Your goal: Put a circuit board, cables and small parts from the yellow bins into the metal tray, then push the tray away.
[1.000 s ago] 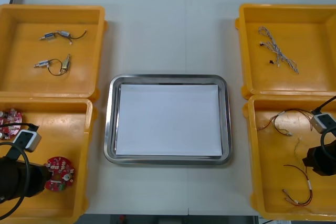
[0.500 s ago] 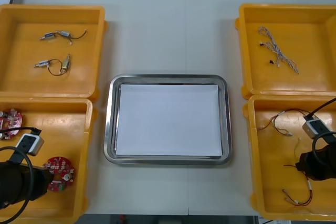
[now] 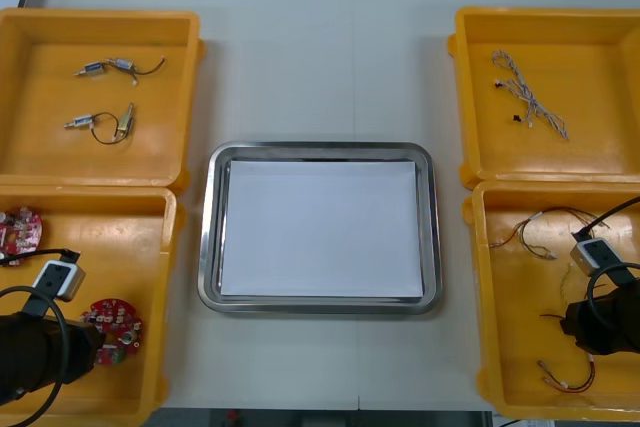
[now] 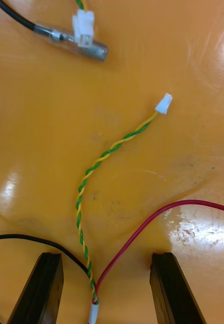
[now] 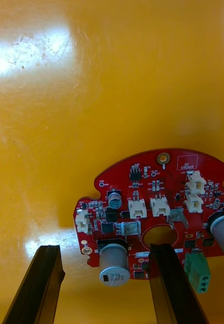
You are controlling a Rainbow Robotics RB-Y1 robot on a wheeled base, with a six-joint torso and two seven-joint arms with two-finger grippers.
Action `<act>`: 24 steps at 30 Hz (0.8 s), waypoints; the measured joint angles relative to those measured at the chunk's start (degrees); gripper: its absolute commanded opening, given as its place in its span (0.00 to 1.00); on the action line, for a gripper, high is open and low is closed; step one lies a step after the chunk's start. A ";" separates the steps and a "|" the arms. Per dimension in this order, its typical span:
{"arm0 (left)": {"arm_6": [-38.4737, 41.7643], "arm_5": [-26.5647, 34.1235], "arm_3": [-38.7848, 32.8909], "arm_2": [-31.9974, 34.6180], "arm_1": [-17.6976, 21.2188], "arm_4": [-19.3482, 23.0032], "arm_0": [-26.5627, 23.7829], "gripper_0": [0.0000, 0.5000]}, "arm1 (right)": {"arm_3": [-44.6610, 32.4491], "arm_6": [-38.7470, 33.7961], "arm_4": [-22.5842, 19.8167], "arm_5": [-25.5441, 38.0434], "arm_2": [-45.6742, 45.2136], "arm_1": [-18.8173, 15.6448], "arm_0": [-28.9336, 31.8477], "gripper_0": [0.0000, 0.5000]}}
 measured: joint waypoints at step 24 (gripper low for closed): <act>-0.13 -1.04 1.23 -0.57 -0.04 -1.22 -0.05 0.00 | -0.61 0.00 2.77 -2.01 1.06 1.12 0.10 0.00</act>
